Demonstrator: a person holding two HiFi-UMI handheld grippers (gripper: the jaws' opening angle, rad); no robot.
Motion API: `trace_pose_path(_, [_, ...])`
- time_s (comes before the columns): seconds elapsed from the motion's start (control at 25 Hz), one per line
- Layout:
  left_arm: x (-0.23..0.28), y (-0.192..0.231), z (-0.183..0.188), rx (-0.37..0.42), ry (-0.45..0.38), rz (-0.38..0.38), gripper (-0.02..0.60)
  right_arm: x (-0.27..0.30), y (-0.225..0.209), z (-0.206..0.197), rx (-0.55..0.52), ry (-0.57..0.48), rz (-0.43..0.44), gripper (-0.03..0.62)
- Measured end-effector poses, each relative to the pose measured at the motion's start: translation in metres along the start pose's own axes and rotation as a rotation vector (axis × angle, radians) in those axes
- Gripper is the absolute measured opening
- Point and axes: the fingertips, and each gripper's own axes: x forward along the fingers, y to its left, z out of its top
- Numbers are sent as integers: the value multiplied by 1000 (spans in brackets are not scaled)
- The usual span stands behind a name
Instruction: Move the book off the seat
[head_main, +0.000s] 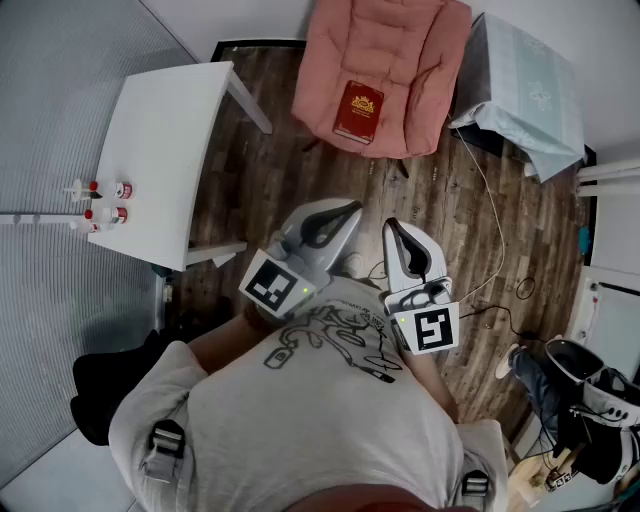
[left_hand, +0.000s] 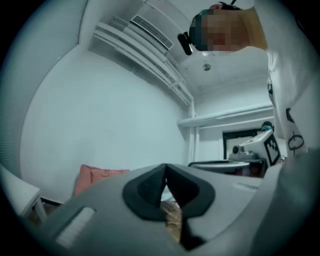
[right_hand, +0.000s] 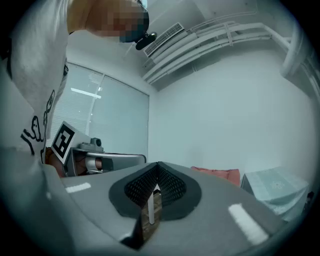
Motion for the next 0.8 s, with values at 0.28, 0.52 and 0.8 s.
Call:
trace_pose_path(0.28, [16,0,0,1,5,7,2,1,-16,1,5,-6,-4,6])
trace_pose_path(0.52, [28,-10,-2,3,11,14,2,-10,-31,6,-21,-24,19,6])
trace_pose_path(0.8, [50,-36,-7,-7,11,29,2,-33,-48,2,-11,-15,41,6])
